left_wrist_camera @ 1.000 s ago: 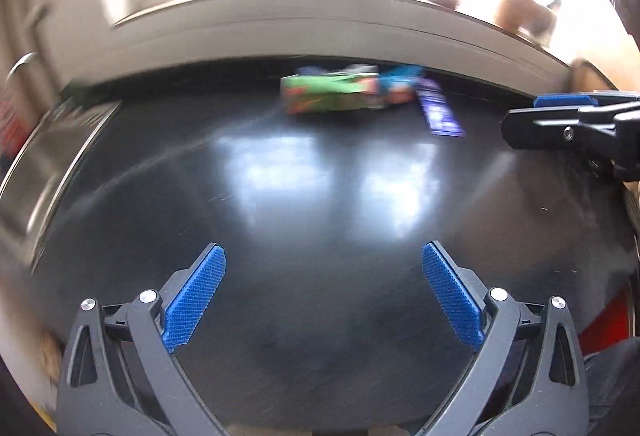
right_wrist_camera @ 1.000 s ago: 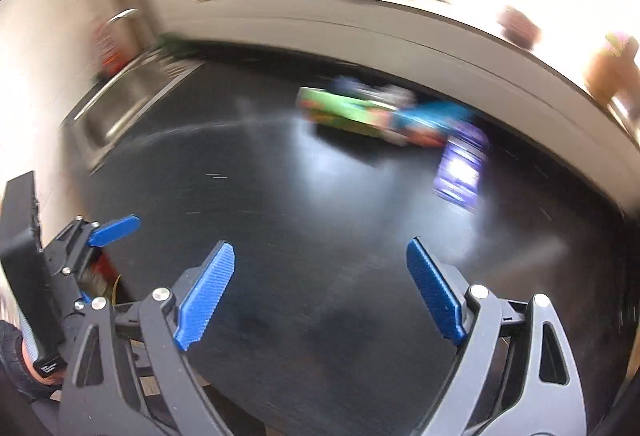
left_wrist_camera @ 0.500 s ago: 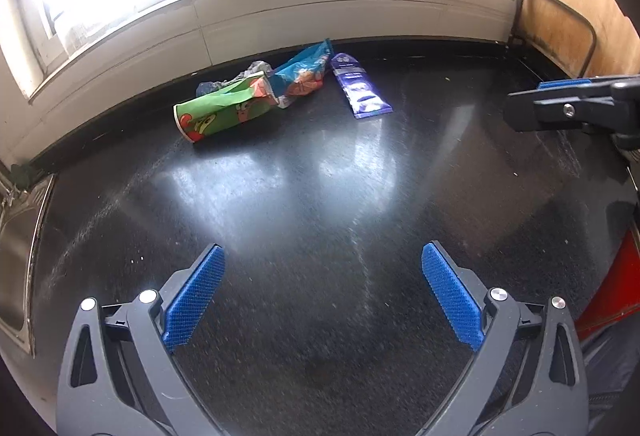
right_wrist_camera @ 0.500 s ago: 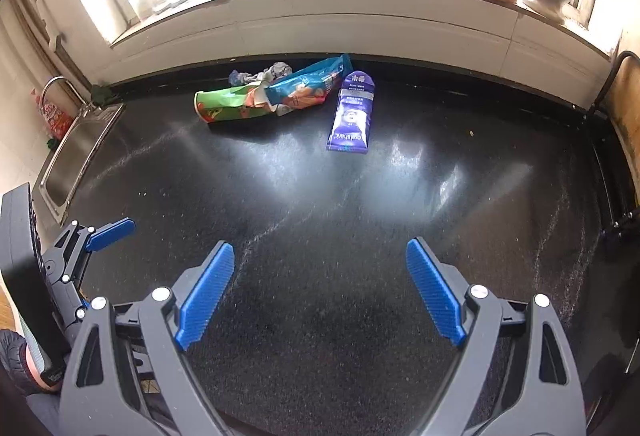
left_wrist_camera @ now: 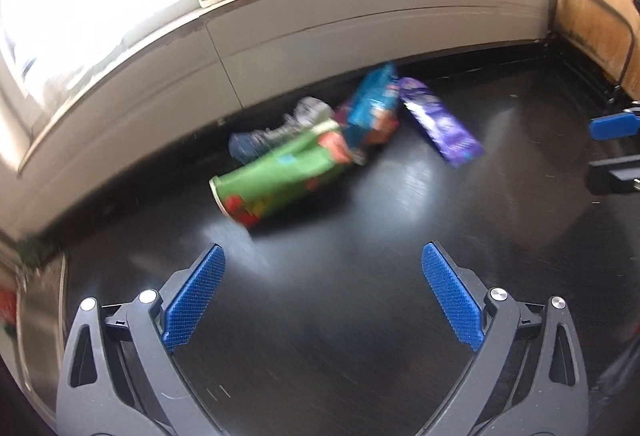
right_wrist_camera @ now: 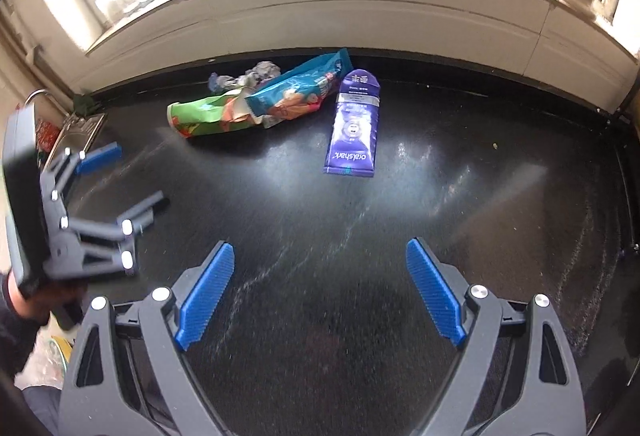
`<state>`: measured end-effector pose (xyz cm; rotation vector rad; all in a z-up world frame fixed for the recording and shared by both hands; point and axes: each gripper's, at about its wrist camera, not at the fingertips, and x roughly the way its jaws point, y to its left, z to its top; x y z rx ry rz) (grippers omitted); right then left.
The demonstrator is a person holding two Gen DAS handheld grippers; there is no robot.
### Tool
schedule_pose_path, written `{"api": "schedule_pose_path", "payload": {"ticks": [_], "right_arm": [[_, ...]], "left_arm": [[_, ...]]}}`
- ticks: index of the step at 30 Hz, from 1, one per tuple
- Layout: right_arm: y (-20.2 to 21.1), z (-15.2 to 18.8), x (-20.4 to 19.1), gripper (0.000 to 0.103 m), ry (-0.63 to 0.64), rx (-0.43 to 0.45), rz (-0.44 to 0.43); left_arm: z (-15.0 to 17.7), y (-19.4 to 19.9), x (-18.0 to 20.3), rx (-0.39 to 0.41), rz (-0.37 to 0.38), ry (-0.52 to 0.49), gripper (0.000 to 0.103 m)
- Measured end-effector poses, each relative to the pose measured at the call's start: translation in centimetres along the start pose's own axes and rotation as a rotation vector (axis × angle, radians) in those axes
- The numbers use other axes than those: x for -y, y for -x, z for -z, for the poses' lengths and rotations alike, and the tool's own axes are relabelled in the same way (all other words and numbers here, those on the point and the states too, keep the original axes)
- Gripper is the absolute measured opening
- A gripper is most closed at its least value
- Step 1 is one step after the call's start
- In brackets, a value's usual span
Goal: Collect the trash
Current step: 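Return both tools to the countertop, then grasp the green juice carton with the left tool while the right tool grasps the purple milk carton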
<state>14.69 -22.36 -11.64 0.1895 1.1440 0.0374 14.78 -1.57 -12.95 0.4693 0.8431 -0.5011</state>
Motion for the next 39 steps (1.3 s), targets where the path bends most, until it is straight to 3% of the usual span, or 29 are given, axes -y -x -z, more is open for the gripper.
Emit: {"api": "schedule_pose_path", "payload": {"ticks": [5, 12, 20, 23, 24, 25, 26, 30, 39], "right_arm": [[-4.0, -2.7, 0.5, 0.085, -0.041, -0.052, 0.02], [-11.0, -6.9, 1.1, 0.085, -0.054, -0.112, 0.069], [-15.8, -10.9, 2.1, 0.085, -0.024, -0.103, 0.141], [-15.8, -11.3, 2.1, 0.073, 0.021, -0.082, 0.162], [-15.7, -11.3, 2.1, 0.063, 0.027, -0.078, 0.16], [-15.5, -11.3, 2.2, 0.053, 0.034, -0.077, 0.154], [-15.4, -11.2, 2.3, 0.053, 0.035, -0.087, 0.143], [-14.9, -10.1, 2.9, 0.052, 0.026, -0.099, 0.124], [-9.3, -6.2, 3.5, 0.052, 0.016, -0.056, 0.089]], "left_arm": [[-2.8, -4.4, -3.0, -0.006, -0.017, -0.109, 0.096], [-4.7, -10.1, -4.4, -0.022, 0.05, -0.238, 0.096], [-5.3, -11.6, -3.2, 0.025, 0.094, -0.314, 0.096], [-5.4, -11.9, -2.9, 0.033, 0.104, -0.334, 0.095], [-5.4, -12.1, -2.9, 0.026, 0.108, -0.342, 0.094], [-5.3, -12.2, -2.8, 0.016, 0.114, -0.345, 0.084], [-5.2, -12.4, -2.7, -0.005, 0.125, -0.344, 0.07], [-4.9, -12.0, -2.3, -0.036, 0.116, -0.318, 0.052], [-3.2, -6.6, -0.5, -0.087, 0.085, -0.129, 0.049]]}}
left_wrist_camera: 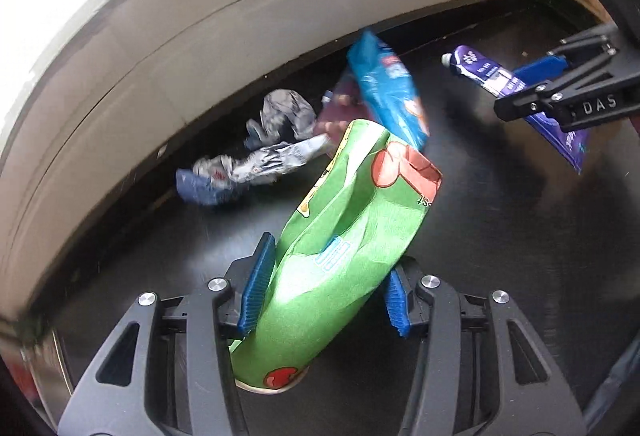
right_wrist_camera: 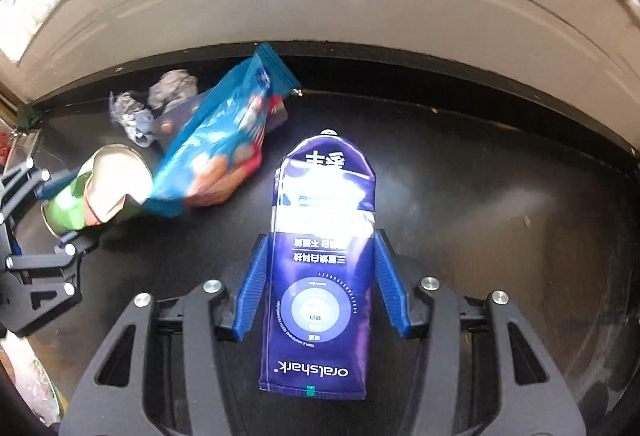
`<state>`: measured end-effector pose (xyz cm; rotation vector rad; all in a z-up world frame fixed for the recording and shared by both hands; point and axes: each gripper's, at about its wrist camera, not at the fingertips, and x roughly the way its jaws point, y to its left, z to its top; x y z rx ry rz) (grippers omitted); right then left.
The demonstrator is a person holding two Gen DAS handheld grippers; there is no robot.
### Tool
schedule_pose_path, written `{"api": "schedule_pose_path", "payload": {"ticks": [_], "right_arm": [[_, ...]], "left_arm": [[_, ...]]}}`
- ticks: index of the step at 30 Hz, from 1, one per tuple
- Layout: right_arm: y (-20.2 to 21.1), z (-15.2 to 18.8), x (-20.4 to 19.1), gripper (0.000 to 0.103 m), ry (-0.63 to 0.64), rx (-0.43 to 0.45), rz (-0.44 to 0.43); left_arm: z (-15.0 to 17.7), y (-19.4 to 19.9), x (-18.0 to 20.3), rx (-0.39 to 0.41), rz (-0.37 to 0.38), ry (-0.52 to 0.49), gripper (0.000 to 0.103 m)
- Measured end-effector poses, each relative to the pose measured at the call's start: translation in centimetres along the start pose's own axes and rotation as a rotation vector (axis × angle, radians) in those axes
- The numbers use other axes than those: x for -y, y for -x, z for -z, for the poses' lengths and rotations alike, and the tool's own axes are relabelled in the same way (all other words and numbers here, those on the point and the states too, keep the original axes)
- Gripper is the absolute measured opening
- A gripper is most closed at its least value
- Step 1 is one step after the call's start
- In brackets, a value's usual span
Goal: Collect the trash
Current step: 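Grasp the green juice carton with the left tool while the right tool grasps the purple milk carton, then carry both cartons over the bin and open both tools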
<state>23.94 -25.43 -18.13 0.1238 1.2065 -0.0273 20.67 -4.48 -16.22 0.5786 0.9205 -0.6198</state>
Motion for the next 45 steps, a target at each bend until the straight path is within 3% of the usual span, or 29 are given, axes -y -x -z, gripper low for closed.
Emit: {"api": "schedule_pose_path", "payload": {"ticks": [8, 17, 28, 33, 38, 45], "right_arm": [[6.1, 5.5, 0.5, 0.052, 0.035, 0.068, -0.016], [9.2, 10.6, 1.4, 0.052, 0.052, 0.073, -0.03], [12.5, 12.9, 0.5, 0.052, 0.111, 0.106, -0.055], [13.3, 12.8, -3.2, 0.052, 0.2, 0.116, -0.103], [13.7, 12.5, -9.8, 0.052, 0.345, 0.118, -0.189], [13.8, 13.8, -21.0, 0.052, 0.591, 0.088, -0.331]], "left_arm": [[3.9, 5.4, 3.8, -0.036, -0.004, 0.249, 0.049], [6.2, 8.0, 10.6, -0.024, -0.024, 0.262, 0.049], [8.6, 11.0, 12.9, -0.006, -0.067, 0.32, 0.049], [11.0, 13.2, 11.0, 0.003, -0.118, 0.41, 0.049], [14.6, 15.6, 8.6, 0.0, -0.194, 0.522, 0.049], [23.1, 20.1, 4.9, -0.03, -0.341, 0.751, 0.049]]}}
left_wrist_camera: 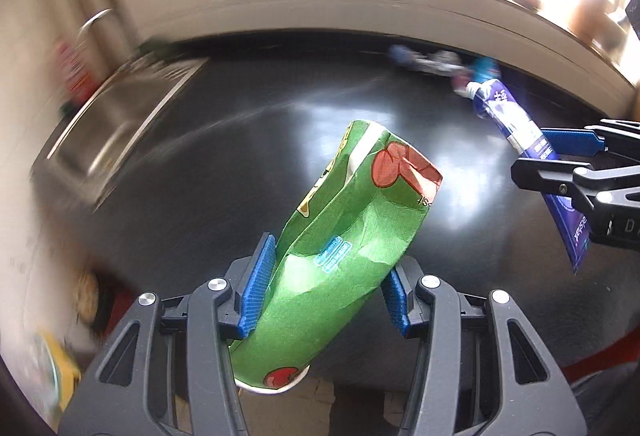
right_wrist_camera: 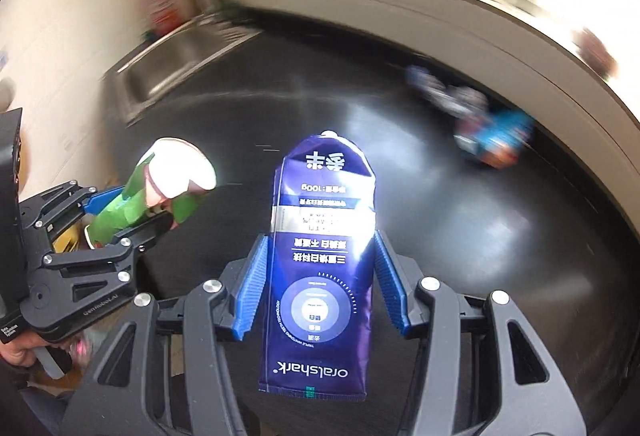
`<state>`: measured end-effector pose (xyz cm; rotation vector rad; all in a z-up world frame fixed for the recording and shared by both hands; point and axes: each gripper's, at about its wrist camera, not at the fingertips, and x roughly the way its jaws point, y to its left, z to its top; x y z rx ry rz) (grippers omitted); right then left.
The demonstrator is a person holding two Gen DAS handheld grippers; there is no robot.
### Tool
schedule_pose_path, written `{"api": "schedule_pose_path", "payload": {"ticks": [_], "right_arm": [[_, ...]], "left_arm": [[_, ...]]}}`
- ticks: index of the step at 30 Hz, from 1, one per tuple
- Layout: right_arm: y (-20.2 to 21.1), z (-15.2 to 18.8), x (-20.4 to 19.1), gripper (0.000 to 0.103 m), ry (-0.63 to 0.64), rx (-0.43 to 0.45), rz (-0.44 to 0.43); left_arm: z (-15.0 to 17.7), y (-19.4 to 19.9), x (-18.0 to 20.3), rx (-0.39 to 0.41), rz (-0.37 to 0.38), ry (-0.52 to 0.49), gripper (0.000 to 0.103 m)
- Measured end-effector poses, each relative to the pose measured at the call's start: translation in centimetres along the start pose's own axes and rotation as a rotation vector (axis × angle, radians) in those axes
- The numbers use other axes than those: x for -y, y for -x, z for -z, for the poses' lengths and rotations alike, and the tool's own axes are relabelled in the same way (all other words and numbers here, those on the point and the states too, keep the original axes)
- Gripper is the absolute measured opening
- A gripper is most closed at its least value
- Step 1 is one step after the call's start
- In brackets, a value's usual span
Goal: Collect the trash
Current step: 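Carry both cartons over the bin and open both tools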
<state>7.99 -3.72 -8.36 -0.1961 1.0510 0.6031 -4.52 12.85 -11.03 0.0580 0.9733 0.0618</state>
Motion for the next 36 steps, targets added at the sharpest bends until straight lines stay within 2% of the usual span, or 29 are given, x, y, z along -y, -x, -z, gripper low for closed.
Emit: {"api": "schedule_pose_path", "payload": {"ticks": [8, 16, 19, 22, 27, 36], "right_arm": [[-4.3, -3.0, -13.8, 0.052, 0.278, -0.056, -0.212], [-7.8, -3.0, -26.0, 0.052, 0.478, -0.15, -0.401], [-9.2, -2.8, -29.3, 0.052, 0.523, -0.189, -0.441], [-11.1, -2.7, -32.0, 0.052, 0.548, -0.23, -0.462], [-14.2, -2.9, -35.3, 0.052, 0.58, -0.285, -0.476], [-17.4, -4.3, -38.5, 0.052, 0.615, -0.333, -0.474]], "left_arm": [[6.6, 2.6, -10.3, -0.058, -0.175, 0.276, 0.049], [13.4, 4.9, -17.3, -0.111, -0.292, 0.502, 0.049], [15.9, 5.0, -19.3, -0.13, -0.318, 0.579, 0.049], [18.2, 4.4, -21.5, -0.146, -0.33, 0.649, 0.049], [20.0, 2.7, -24.3, -0.161, -0.331, 0.728, 0.049], [20.9, 0.0, -26.7, -0.148, -0.293, 0.784, 0.05]]}}
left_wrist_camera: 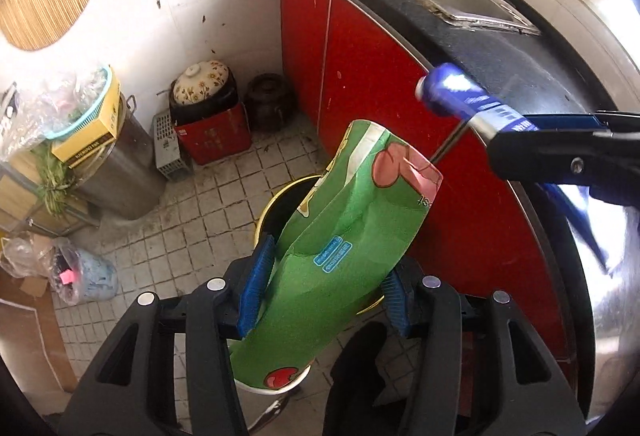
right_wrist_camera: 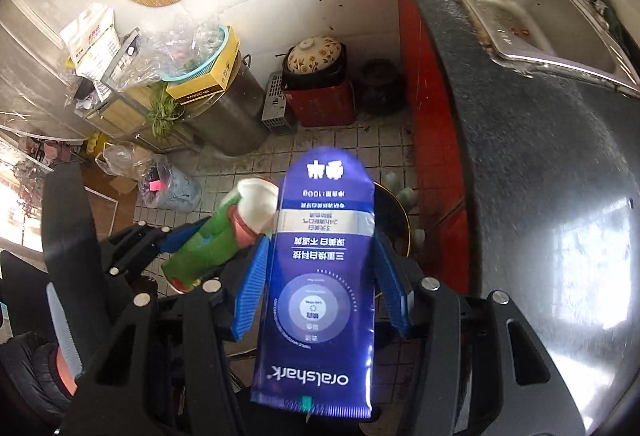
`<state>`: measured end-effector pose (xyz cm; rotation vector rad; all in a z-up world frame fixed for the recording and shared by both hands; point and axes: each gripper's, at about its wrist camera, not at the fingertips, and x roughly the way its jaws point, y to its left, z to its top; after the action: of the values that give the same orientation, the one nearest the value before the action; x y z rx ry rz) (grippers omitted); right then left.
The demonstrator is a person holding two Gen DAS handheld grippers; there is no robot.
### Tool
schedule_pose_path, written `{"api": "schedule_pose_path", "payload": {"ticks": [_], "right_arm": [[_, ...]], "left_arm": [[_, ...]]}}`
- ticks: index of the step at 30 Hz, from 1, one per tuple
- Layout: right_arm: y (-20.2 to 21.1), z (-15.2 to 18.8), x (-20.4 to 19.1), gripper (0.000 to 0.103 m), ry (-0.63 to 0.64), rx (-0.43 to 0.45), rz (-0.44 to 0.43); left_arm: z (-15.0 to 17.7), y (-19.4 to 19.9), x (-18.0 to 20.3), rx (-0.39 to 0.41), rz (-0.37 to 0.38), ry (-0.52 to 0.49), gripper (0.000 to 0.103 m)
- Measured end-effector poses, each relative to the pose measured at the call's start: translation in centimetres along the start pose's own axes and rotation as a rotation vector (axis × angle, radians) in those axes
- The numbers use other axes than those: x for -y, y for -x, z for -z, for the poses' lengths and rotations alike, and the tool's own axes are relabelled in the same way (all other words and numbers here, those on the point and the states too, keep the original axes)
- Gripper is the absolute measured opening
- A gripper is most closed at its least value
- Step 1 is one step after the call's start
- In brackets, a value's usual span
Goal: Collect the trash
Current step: 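Carry both cartons over the bin and open both tools, then return both tools to the countertop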
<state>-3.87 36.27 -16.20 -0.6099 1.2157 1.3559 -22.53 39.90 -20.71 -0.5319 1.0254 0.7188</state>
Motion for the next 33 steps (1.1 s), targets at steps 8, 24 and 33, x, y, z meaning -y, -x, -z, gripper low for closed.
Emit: {"api": "schedule_pose_path", "payload": {"ticks": [8, 24, 33], "right_arm": [[-0.3, -0.6, 0.9, 0.071, -0.015, -0.007, 0.012], [12.7, 7.8, 7.7, 0.083, -0.255, 0.219, 0.204], [26.2, 24.6, 16.2, 0.083, -0.696, 0.375, 0.507]], "left_arm": [[-0.2, -2.2, -0.3, -0.024, -0.019, -0.013, 0.088], [-1.5, 3.3, 7.7, 0.034, 0.061, -0.193, 0.096], [-0.8, 7.1, 23.7, 0.051, 0.299, -0.563, 0.096]]}}
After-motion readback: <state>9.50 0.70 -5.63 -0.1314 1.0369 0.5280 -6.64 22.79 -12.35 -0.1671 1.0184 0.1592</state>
